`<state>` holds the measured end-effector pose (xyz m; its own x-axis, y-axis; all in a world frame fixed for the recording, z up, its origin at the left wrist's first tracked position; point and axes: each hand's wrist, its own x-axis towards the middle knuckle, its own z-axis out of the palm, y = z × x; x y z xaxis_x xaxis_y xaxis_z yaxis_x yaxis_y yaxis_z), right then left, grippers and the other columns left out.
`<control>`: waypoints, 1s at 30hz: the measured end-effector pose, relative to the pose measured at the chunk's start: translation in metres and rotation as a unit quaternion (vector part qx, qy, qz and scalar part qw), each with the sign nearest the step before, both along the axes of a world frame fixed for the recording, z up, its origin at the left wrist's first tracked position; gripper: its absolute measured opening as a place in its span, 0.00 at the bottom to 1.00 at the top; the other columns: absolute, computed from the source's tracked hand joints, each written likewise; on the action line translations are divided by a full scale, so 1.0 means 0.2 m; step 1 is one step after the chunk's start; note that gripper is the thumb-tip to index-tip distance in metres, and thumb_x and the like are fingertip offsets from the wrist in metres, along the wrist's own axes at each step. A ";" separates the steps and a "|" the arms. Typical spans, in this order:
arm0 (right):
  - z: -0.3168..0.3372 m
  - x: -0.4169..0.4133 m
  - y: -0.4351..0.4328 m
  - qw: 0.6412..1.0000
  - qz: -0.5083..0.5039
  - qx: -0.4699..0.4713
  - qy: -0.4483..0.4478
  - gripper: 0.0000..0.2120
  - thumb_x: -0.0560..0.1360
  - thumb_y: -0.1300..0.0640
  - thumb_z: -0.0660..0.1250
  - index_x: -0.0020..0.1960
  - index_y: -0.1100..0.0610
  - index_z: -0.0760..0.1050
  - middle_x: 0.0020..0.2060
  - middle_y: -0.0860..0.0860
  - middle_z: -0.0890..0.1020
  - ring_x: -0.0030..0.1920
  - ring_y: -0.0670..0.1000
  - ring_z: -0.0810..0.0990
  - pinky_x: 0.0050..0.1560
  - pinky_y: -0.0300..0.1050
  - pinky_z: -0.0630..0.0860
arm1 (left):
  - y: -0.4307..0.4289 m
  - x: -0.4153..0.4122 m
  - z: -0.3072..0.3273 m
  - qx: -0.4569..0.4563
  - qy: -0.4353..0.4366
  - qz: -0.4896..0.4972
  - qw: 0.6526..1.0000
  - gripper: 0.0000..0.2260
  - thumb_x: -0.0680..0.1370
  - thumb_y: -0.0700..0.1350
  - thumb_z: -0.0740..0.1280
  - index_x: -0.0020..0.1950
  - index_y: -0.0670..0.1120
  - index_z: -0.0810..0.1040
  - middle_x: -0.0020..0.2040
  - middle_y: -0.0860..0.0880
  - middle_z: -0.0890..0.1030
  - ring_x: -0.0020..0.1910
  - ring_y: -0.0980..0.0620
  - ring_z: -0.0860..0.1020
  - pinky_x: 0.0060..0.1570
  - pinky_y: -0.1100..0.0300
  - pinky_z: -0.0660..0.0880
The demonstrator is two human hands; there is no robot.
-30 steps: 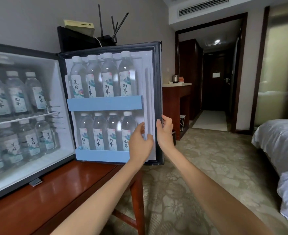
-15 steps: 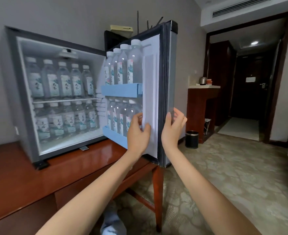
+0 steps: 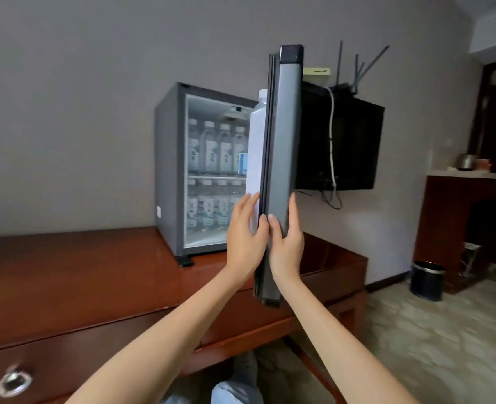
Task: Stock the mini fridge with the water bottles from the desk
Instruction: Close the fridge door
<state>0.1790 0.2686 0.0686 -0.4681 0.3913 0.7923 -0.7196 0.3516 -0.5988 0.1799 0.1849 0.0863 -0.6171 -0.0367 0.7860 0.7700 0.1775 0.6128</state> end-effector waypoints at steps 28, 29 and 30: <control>-0.03 -0.87 -0.67 0.975 -0.117 0.184 0.041 0.30 0.77 0.45 0.66 0.76 0.47 0.60 0.79 0.49 0.54 0.78 0.51 0.51 0.74 0.46 0.50 | -0.60 -0.63 0.09 0.040 -0.089 0.183 0.978 0.22 0.79 0.48 0.67 0.72 0.51 0.70 0.49 0.50 0.75 0.44 0.66 0.74 0.47 0.75 0.69; -0.02 -0.89 -0.69 0.974 -0.125 0.184 0.039 0.29 0.78 0.44 0.64 0.76 0.47 0.60 0.79 0.50 0.54 0.78 0.51 0.51 0.74 0.47 0.51 | -0.62 -0.65 0.09 0.035 -0.088 0.182 0.979 0.22 0.79 0.48 0.67 0.72 0.50 0.70 0.50 0.50 0.75 0.45 0.64 0.74 0.48 0.73 0.69; -0.02 -0.90 -0.70 0.973 -0.132 0.184 0.039 0.28 0.79 0.42 0.61 0.76 0.47 0.60 0.79 0.50 0.54 0.78 0.51 0.51 0.73 0.48 0.52 | -0.63 -0.67 0.09 0.033 -0.087 0.178 0.980 0.22 0.79 0.48 0.67 0.72 0.50 0.70 0.51 0.50 0.75 0.47 0.63 0.75 0.49 0.72 0.69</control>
